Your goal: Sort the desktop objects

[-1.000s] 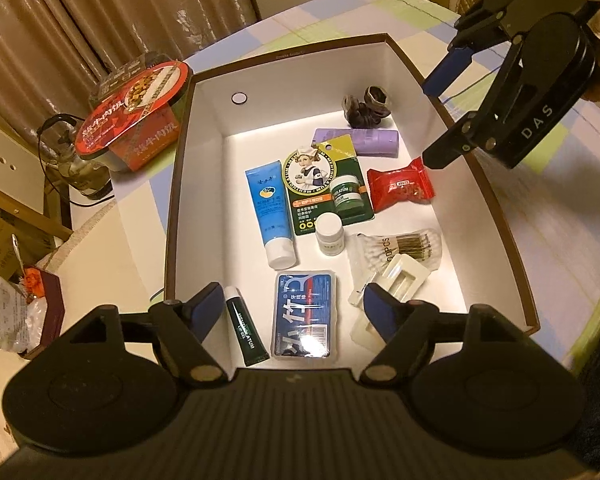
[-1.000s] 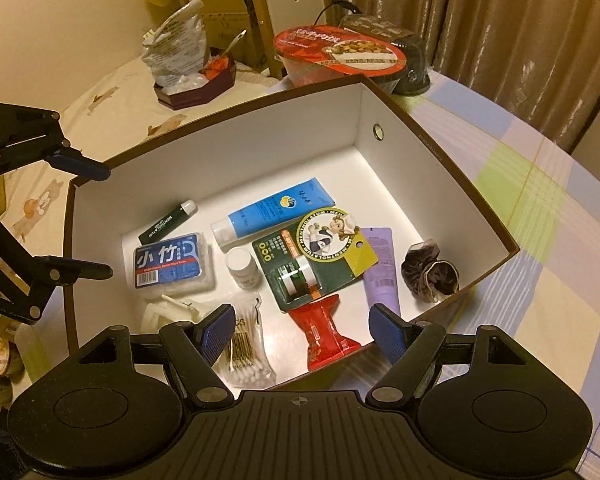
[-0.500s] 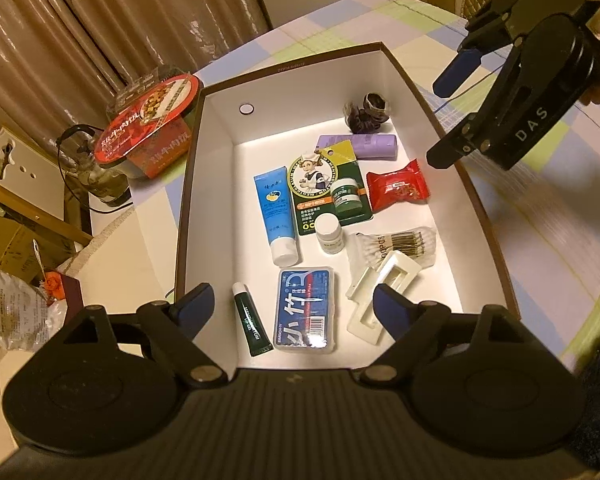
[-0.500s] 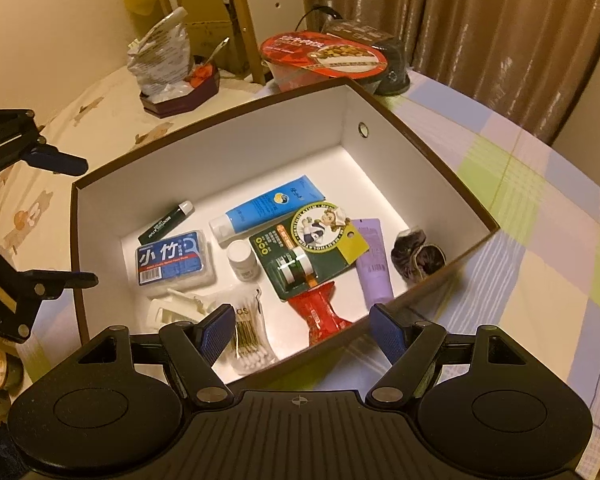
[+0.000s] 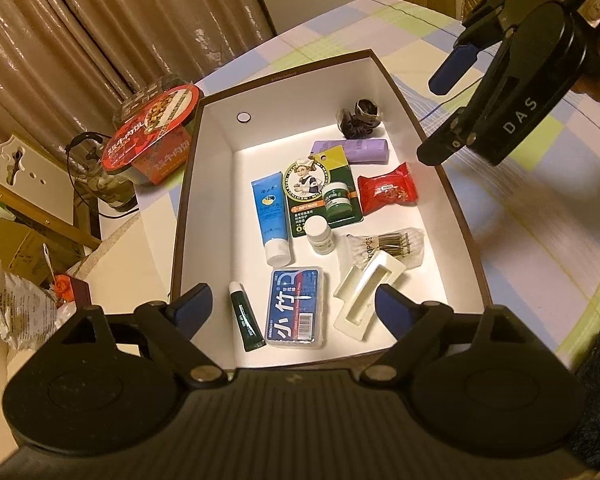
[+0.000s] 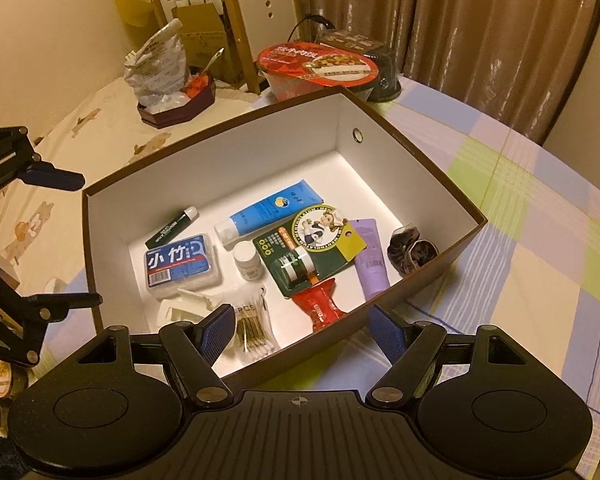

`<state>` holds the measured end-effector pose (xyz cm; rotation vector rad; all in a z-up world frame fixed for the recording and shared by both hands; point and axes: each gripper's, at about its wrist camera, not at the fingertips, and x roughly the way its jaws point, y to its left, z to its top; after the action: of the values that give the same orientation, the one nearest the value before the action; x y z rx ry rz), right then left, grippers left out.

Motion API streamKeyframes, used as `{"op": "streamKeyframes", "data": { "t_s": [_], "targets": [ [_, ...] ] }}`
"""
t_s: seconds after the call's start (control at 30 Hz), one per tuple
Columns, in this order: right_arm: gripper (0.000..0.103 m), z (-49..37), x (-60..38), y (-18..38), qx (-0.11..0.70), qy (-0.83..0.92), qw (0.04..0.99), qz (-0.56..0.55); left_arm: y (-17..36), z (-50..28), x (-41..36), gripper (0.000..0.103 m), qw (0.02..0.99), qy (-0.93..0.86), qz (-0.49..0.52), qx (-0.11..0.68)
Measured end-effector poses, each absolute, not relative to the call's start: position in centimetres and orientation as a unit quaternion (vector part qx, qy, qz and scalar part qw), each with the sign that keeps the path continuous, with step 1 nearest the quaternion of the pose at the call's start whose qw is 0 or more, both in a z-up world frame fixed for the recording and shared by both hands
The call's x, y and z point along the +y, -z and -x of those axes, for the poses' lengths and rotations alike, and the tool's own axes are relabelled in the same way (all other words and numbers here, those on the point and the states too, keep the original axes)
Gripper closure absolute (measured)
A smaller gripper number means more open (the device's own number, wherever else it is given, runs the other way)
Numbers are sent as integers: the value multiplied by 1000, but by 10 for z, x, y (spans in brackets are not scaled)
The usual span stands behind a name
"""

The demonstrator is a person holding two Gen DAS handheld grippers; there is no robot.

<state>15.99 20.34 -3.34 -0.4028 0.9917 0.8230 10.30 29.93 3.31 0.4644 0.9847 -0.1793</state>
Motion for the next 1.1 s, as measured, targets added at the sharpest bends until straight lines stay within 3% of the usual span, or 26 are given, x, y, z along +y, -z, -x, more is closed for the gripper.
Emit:
{"op": "streamKeyframes", "data": {
  "t_s": [1.1],
  "targets": [
    [26, -137, 187, 33, 456, -410, 766, 195, -29, -67, 273, 17, 854, 43, -190, 482]
  ]
}}
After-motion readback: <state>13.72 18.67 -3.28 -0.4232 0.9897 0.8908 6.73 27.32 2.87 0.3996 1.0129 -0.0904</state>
